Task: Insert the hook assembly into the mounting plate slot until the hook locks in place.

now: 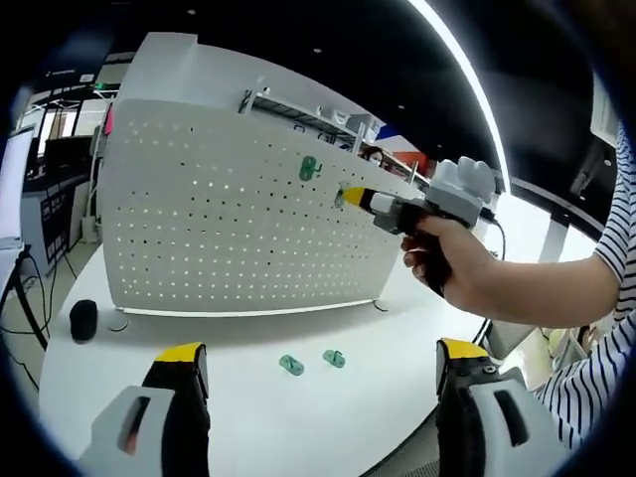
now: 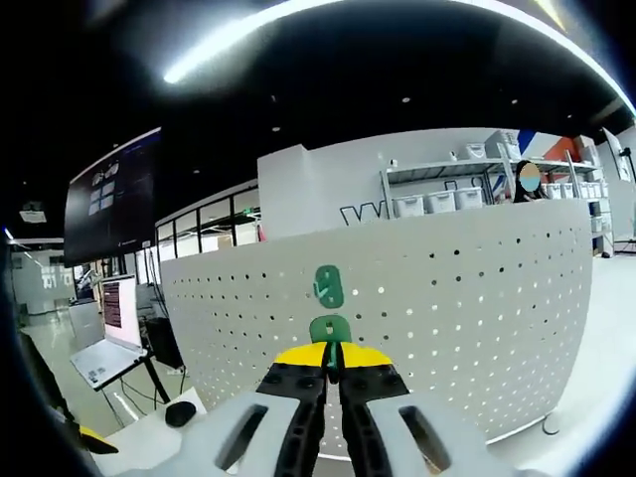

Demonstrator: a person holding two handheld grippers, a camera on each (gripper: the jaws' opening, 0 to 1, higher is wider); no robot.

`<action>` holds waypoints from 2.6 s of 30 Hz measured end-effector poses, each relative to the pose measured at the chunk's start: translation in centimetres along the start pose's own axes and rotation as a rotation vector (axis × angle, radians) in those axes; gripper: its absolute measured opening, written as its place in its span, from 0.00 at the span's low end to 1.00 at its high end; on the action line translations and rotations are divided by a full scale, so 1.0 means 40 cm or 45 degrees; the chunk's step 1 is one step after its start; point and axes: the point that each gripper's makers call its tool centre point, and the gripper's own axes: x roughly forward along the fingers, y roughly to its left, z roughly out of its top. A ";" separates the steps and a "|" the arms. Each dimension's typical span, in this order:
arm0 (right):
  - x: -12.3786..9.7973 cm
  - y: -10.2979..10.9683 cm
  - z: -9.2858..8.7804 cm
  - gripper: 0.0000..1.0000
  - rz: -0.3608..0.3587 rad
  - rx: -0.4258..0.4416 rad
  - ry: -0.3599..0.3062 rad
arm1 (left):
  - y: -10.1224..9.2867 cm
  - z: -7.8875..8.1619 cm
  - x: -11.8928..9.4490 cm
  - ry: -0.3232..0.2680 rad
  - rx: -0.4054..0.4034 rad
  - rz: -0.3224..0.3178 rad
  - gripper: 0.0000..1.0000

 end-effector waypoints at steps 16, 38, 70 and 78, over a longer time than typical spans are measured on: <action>0.090 -0.057 0.049 0.00 -0.091 -0.018 -0.053 | 0.023 -0.006 0.009 0.019 -0.018 0.014 0.98; 0.157 -0.103 0.077 0.00 -0.215 -0.055 -0.055 | 0.046 -0.011 0.016 0.031 -0.026 0.025 0.98; 0.171 -0.108 0.063 0.07 -0.234 -0.002 0.038 | 0.054 -0.021 0.014 0.061 -0.031 0.046 0.96; 0.164 -0.104 0.097 0.16 -0.228 -0.020 0.010 | 0.050 -0.008 0.003 0.046 -0.023 0.052 0.96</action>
